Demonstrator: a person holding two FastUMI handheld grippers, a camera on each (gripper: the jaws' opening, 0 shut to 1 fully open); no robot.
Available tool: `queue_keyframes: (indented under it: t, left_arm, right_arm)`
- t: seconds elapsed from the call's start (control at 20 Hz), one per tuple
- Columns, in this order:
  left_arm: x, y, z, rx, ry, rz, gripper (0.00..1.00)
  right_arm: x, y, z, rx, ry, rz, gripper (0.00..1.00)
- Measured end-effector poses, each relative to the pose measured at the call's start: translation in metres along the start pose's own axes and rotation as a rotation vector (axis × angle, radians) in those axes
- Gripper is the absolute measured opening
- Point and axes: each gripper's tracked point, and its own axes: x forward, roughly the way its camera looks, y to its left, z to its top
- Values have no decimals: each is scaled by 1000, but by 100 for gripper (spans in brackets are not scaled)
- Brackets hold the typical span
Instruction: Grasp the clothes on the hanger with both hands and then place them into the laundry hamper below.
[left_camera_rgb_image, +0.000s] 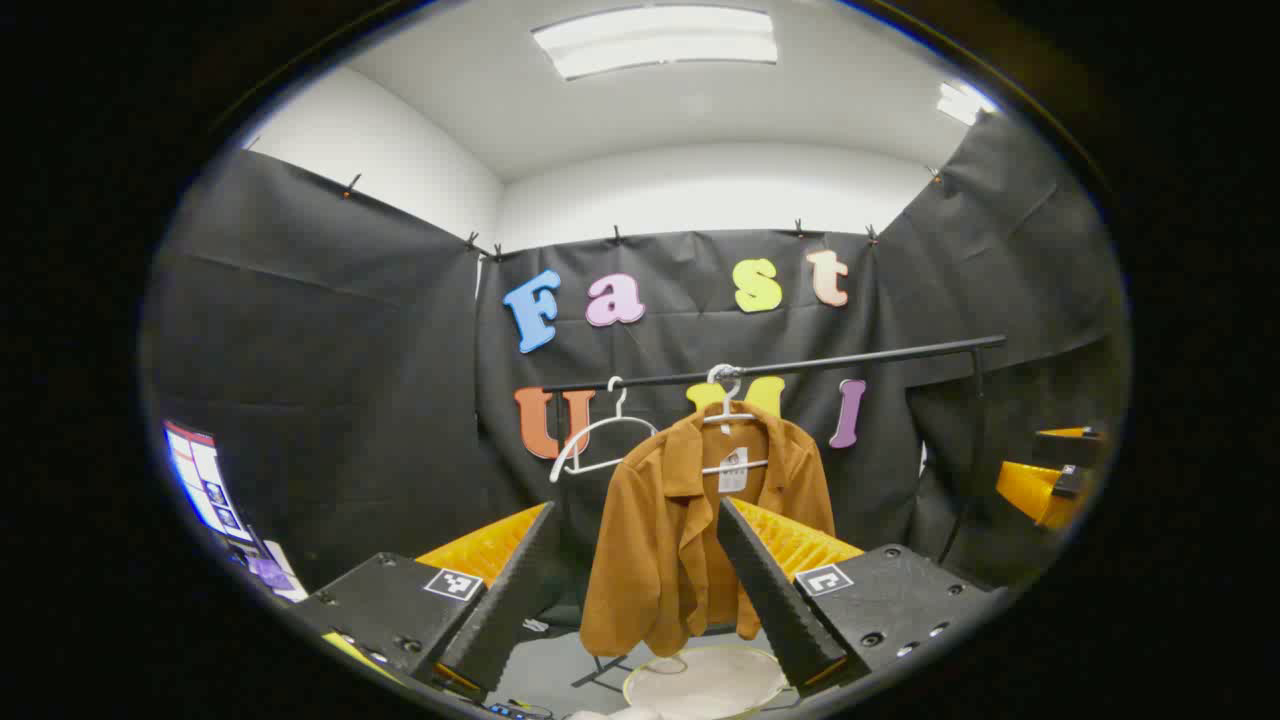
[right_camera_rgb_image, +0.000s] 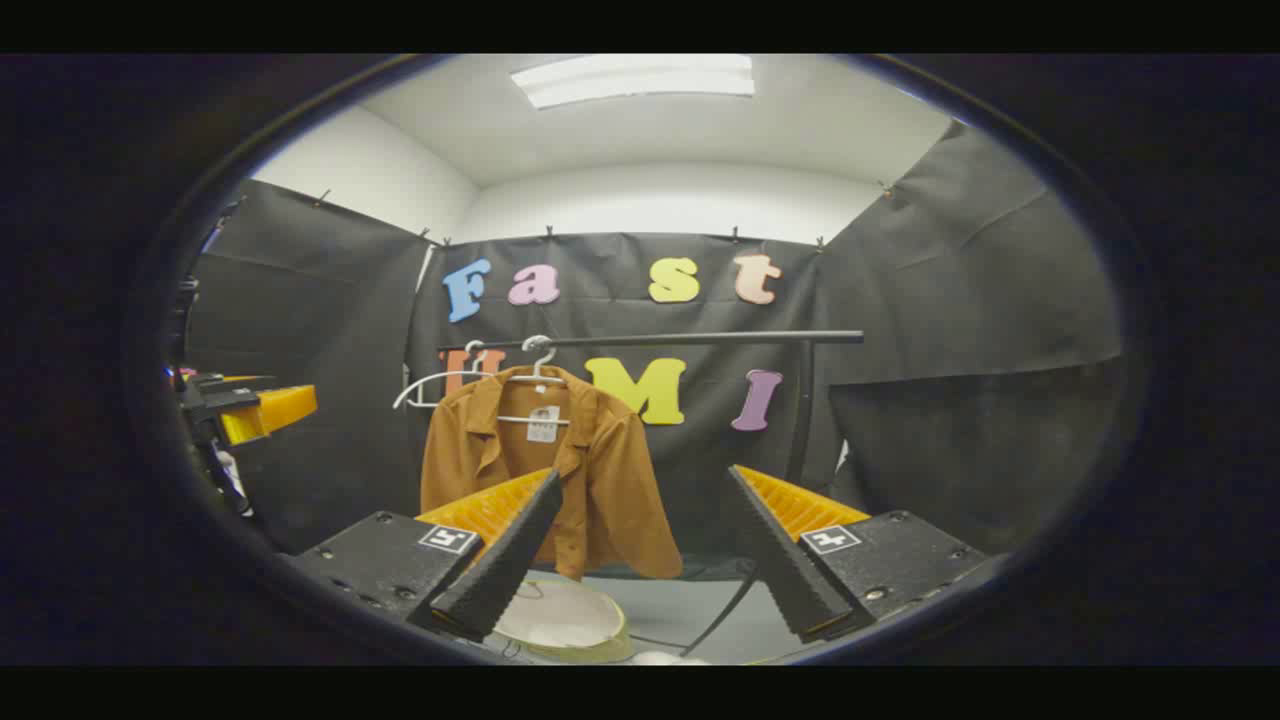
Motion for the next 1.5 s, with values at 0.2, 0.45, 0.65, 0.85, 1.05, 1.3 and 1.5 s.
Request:
queue_keyframes:
  t: [0.2,0.45,0.65,0.85,1.05,1.3,1.5]
  left_arm:
    - [-4,-4,-3,-3,11,-31,99]
    - [-7,-4,-2,-2,-1,-53,99]
    - [-9,-1,0,1,-11,-60,99]
    - [-2,-4,-11,22,-7,-62,99]
    - [27,-25,-28,18,-13,-100,98]
    - [85,-58,-46,-16,-21,-136,98]
    - [142,-71,-68,-64,6,-129,98]
  right_arm:
    - [-6,7,-2,3,1,-5,100]
    - [-12,16,-5,-14,1,-7,100]
    - [-13,26,-12,0,23,6,100]
    - [4,33,-19,5,32,22,100]
    - [41,39,-42,-8,85,57,100]
    - [111,47,-68,38,138,134,100]
    - [185,48,-75,43,157,180,100]
